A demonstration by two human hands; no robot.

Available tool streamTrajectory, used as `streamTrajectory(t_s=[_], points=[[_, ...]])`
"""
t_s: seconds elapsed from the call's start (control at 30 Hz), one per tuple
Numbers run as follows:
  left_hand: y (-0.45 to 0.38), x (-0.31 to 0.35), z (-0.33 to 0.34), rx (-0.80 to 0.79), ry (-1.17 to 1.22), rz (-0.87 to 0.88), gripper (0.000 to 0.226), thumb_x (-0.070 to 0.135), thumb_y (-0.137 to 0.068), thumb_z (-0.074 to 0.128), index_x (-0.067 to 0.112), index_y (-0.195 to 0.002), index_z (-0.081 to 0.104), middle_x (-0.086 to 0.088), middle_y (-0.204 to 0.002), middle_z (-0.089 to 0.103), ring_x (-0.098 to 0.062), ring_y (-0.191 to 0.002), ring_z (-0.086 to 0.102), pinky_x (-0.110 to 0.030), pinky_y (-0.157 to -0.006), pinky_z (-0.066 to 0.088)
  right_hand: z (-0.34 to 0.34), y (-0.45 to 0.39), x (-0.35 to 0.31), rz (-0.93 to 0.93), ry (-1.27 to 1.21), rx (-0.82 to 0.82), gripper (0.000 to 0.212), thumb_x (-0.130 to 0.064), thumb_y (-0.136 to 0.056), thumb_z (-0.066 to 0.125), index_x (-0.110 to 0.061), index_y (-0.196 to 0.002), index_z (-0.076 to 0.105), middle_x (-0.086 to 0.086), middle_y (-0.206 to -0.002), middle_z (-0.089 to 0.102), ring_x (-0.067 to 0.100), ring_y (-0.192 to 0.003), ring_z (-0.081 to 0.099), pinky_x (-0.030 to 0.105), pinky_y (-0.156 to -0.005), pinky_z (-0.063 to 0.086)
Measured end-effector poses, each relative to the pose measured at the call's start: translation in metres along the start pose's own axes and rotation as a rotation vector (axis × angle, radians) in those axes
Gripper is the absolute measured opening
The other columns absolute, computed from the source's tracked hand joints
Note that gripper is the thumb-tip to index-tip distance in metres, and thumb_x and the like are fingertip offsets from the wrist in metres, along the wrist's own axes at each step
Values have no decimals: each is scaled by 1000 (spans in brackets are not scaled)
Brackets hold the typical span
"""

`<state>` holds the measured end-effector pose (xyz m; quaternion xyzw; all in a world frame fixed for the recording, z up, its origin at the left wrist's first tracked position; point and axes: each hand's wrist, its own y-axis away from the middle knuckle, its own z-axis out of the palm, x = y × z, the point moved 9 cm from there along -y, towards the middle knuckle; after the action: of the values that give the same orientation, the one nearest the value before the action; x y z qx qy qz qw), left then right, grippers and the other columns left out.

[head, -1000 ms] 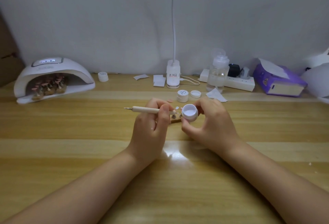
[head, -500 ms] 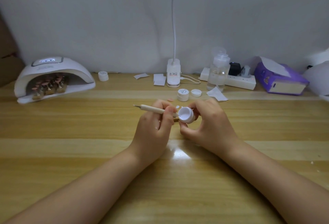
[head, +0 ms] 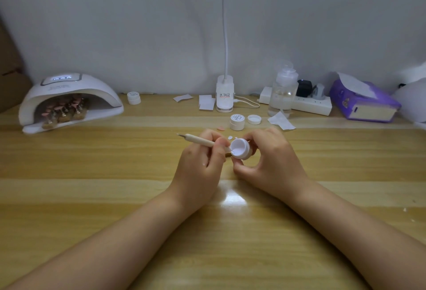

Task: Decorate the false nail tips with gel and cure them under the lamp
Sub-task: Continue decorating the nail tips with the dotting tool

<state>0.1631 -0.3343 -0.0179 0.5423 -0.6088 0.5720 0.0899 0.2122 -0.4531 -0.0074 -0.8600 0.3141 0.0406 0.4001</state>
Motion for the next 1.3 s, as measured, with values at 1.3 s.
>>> streamTrajectory(t_s=[1.3], points=[[-1,-3,0,-5,29,-45,20,26,-91,42,20,-79,57,17,-65,61,-4,-60,55,-15,-56,40,2,1,3,-6,3,-4,24,-16,-64,78,-7,-80,62,-1,-69,59,21,-72,50,32,-69,41]])
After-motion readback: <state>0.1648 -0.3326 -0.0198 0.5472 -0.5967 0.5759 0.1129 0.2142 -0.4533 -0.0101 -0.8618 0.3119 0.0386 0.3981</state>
